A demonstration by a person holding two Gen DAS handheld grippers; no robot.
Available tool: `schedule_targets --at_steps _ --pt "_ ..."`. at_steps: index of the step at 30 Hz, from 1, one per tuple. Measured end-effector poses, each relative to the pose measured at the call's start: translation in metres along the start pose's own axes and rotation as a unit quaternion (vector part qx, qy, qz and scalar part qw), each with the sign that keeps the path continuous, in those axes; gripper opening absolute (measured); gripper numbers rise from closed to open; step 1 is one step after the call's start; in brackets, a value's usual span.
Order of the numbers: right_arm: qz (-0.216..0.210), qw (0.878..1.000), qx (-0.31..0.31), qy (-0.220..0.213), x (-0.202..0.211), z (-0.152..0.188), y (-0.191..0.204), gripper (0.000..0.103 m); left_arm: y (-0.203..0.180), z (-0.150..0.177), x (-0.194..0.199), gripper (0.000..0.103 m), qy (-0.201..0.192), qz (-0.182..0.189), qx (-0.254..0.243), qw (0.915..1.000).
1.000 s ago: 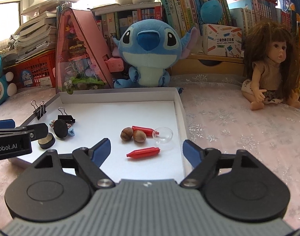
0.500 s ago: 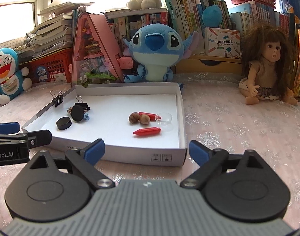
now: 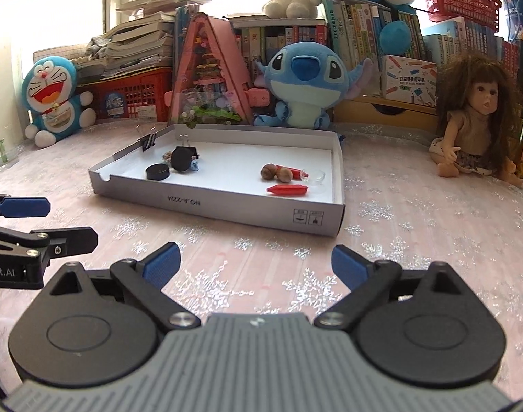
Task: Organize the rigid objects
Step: 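Move both grippers back to the remaining black pieces beside the tray, then grasp the black hollow lid with the left gripper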
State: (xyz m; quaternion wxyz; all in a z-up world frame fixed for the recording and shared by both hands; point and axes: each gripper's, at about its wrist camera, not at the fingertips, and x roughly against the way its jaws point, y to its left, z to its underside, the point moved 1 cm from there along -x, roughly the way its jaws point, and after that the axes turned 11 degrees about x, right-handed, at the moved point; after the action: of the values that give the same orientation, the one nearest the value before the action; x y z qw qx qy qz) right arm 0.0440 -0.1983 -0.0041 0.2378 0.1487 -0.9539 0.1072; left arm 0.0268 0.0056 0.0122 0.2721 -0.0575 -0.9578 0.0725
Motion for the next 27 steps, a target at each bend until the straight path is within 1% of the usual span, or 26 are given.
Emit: schedule_targets --at_steps 3,7,10,12,14,17,22,25,27 --pt "-0.016 1.000 0.022 -0.006 0.012 0.008 0.008 0.099 0.003 0.010 0.012 0.088 0.003 0.016 -0.008 0.9998" --pt "-0.034 0.998 0.049 -0.011 0.026 0.017 0.019 0.098 0.002 0.024 0.023 0.088 0.003 0.045 -0.040 0.9982" --pt "-0.046 0.997 0.063 -0.008 0.031 0.023 0.025 0.096 -0.002 0.035 0.024 0.087 0.011 0.052 -0.065 0.9965" --pt "-0.051 0.996 0.073 -0.004 0.032 0.027 0.029 0.095 -0.004 0.040 0.024 0.084 0.018 0.061 -0.073 0.9953" --pt "-0.054 0.995 0.080 0.000 0.033 0.031 0.032 0.094 -0.005 0.043 0.022 0.077 0.027 0.067 -0.078 0.9943" --pt "-0.057 0.995 0.085 0.004 0.032 0.034 0.035 0.091 -0.007 0.045 0.019 0.071 0.038 0.073 -0.075 0.9938" --pt "-0.061 0.995 0.085 0.004 0.031 0.035 0.035 0.089 -0.008 0.040 0.013 0.062 0.044 0.083 -0.058 0.9939" --pt "-0.057 0.994 0.089 0.004 0.030 0.033 0.037 0.088 -0.012 0.038 0.008 0.051 0.047 0.083 -0.051 0.9941" --pt "-0.055 0.994 0.091 0.004 0.030 0.033 0.037 0.088 -0.016 0.037 0.006 0.048 0.046 0.084 -0.054 0.9939"
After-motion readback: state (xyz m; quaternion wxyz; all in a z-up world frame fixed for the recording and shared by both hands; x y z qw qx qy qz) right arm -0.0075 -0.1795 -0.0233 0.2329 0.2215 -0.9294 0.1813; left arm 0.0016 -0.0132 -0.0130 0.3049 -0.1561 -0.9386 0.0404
